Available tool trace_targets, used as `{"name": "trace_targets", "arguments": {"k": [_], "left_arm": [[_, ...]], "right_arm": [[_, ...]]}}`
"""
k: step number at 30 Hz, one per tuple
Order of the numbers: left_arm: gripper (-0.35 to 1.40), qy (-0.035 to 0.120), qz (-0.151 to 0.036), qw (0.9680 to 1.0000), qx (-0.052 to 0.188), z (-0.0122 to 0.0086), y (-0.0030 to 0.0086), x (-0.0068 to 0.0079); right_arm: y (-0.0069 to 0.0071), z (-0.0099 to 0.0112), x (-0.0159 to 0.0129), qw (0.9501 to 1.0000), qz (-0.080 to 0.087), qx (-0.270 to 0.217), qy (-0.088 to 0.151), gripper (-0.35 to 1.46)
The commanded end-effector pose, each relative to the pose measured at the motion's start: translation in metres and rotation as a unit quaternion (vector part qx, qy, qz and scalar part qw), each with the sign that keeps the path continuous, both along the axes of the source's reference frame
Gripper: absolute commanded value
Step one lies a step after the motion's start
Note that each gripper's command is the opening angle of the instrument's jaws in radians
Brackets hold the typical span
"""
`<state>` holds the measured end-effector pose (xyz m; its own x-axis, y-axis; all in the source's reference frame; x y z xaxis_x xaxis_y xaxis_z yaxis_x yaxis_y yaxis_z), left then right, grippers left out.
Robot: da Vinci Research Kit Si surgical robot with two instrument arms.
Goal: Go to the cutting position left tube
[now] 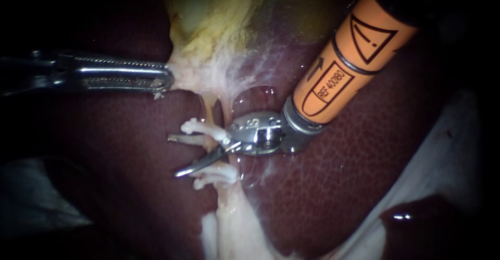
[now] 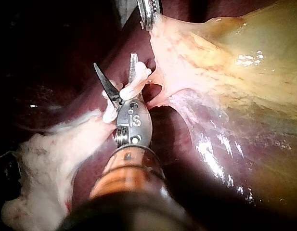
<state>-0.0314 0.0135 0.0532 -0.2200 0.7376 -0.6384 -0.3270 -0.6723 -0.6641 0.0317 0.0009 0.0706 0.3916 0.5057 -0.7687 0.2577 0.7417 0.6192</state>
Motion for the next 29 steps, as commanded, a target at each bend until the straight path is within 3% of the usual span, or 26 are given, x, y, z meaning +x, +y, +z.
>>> {"name": "trace_targets", "arguments": {"k": [1,15,29], "left_arm": [[-0.35,0.0,0.0,1.0,0.0,0.0,0.0,0.0],[-0.35,0.0,0.0,1.0,0.0,0.0,0.0,0.0],[-0.35,0.0,0.0,1.0,0.0,0.0001,0.0,0.0]], "right_arm": [[-0.0001,-0.0001,0.0001,1.0,0.002,0.005,0.001,1.29],[-0.0024,-0.0035,0.0013,0.9967,-0.006,0.08,0.017,1.32],[-0.0025,-0.0038,0.0014,0.9959,-0.004,0.089,0.017,1.32]]}}
